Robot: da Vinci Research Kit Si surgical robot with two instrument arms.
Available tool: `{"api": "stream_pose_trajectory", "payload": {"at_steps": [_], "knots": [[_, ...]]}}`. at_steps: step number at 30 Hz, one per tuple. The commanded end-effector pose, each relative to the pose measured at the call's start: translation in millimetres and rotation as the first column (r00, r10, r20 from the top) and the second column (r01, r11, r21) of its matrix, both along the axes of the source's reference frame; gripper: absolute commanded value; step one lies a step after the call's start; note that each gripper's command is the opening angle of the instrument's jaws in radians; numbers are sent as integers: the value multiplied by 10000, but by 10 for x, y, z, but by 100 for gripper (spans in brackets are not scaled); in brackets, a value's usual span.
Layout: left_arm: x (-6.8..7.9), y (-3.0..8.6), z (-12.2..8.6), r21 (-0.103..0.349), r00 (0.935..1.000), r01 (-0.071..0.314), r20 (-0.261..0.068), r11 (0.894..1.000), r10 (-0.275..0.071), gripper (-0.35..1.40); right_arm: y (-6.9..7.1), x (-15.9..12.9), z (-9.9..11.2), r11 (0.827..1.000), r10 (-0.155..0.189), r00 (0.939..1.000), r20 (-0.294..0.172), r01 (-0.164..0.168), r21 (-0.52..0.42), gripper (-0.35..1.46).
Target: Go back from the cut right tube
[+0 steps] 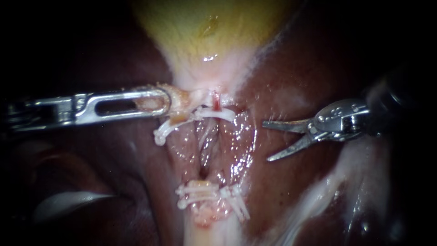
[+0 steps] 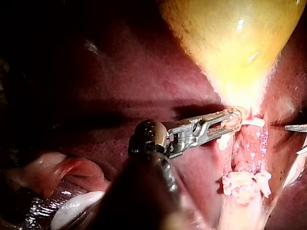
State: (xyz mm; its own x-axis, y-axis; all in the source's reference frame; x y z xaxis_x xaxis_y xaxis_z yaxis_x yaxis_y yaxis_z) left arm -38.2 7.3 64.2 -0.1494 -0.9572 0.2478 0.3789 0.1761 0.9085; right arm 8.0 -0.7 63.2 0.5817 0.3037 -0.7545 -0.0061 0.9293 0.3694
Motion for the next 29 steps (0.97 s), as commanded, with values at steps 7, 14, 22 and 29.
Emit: {"api": "stream_pose_trajectory", "payload": {"at_steps": [7, 14, 22, 29], "knots": [[-28, 3, 31, 92, 9994, -71, -326, 9999, 74, -35, -1, -1, -1, 10000, -13, 10000, -4, 13, 7, 145], [-47, 3, 60, 28, 9983, -182, -545, 9998, 183, -35, -1, -2, -1, 10000, 7, 10000, -25, -7, 6, 145], [-49, 2, 62, 43, 9980, -203, -596, 9998, 205, -35, 1, -4, -3, 10000, 50, 10000, -20, -50, 3, 145], [-50, 2, 62, 44, 9980, -201, -597, 9998, 203, -35, 1, -4, -5, 10000, 75, 10000, -38, -75, 8, 145]]}}
